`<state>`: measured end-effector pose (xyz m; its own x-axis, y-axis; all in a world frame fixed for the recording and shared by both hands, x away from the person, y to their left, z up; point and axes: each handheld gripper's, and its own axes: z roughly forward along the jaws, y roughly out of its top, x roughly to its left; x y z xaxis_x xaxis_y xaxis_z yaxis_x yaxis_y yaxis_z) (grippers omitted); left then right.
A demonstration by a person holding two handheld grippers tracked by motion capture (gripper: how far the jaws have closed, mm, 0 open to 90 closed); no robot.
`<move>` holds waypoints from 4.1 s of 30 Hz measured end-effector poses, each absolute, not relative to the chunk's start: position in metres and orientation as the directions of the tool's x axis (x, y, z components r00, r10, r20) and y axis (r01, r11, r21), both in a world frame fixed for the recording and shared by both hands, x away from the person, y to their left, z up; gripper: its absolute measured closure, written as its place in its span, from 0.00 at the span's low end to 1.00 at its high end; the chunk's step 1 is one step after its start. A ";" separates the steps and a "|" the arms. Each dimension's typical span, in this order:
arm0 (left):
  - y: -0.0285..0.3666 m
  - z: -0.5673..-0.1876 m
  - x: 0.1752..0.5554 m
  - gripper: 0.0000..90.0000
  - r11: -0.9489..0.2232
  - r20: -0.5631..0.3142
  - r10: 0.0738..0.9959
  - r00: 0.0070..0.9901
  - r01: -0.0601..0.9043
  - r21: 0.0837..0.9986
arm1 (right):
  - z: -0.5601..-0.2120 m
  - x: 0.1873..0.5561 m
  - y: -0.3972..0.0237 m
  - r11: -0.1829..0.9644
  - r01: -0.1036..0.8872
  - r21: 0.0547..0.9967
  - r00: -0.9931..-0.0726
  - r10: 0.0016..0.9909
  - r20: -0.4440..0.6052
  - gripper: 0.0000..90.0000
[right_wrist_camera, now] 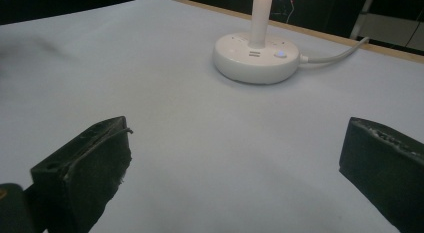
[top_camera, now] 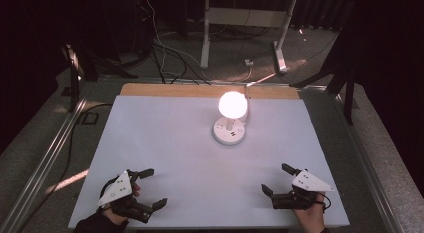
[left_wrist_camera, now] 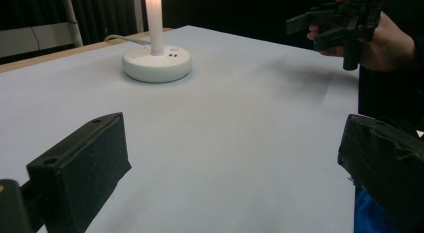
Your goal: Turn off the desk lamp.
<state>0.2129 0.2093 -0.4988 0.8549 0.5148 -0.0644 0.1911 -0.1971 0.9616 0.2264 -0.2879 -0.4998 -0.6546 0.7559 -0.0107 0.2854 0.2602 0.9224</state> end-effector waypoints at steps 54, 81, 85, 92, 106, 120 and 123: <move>0.209 -0.498 0.211 0.01 -0.185 -0.084 0.517 0.852 0.207 0.961 | -0.434 0.253 -0.275 0.193 0.344 0.919 -0.654 0.751 0.088 0.00; 0.210 -0.498 0.211 0.01 -0.174 -0.090 0.514 0.853 0.207 0.963 | -0.427 0.299 -0.226 0.290 0.259 0.921 -0.710 0.704 -0.022 0.00; 0.210 -0.497 0.210 0.01 -0.171 -0.091 0.515 0.852 0.206 0.964 | -0.426 0.302 -0.221 0.289 0.248 0.925 -0.724 0.689 -0.022 0.00; 0.210 -0.497 0.210 0.01 -0.173 -0.087 0.514 0.854 0.202 0.964 | -0.424 0.314 -0.207 0.351 0.228 0.908 -0.739 0.670 -0.074 0.00; 0.211 -0.496 0.210 0.01 -0.170 -0.085 0.515 0.853 0.199 0.965 | -0.445 0.345 -0.182 0.426 0.308 0.851 -0.751 0.658 -0.058 0.04; 0.211 -0.497 0.210 0.01 -0.170 -0.087 0.516 0.852 0.201 0.965 | -0.466 0.367 -0.169 0.429 0.380 0.820 -0.714 0.699 -0.035 0.17; 0.210 -0.497 0.210 0.01 -0.171 -0.085 0.516 0.852 0.200 0.965 | -0.470 0.371 -0.165 0.426 0.393 0.815 -0.697 0.716 -0.039 0.22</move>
<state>0.2099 0.2105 -0.4968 0.8523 0.5160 -0.0854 0.2005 -0.1715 0.9646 0.3709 -0.1652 -0.4695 -0.6971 0.7159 -0.0387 0.3927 0.4264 0.8148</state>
